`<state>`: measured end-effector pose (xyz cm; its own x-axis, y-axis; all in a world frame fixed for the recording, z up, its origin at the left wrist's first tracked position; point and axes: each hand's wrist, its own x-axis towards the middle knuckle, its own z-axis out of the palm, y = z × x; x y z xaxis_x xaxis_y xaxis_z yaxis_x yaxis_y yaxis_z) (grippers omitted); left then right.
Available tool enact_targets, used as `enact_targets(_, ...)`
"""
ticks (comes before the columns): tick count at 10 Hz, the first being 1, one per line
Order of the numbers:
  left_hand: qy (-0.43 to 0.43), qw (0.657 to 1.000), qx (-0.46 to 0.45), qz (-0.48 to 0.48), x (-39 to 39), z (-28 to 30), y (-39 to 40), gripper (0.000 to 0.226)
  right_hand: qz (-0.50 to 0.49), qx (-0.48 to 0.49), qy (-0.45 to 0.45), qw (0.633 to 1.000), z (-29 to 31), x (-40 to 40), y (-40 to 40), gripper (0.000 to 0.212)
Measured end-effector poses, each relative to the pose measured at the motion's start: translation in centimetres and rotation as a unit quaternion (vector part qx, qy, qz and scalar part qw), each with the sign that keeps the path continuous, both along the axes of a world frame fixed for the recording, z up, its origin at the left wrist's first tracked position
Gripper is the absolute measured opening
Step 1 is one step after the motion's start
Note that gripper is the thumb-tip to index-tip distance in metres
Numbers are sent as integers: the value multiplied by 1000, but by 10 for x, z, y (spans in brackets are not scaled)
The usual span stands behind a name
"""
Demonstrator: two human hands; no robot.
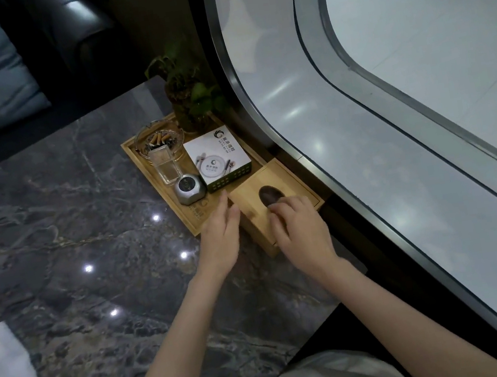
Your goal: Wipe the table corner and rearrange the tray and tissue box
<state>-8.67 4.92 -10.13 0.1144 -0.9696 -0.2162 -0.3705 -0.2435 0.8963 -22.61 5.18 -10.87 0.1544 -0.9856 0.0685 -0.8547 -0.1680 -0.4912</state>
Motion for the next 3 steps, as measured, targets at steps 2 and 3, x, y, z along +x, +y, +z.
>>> enact_targets(2, -1, 999, -24, 23, 39, 58, -25, 28, 59, 87, -341, 934, 89, 26, -38, 19)
enact_targets(3, -108, 988, -103, 42, 60, 98, -33, 33, 128, 38, -470, 873, 154, 30, -47, 20)
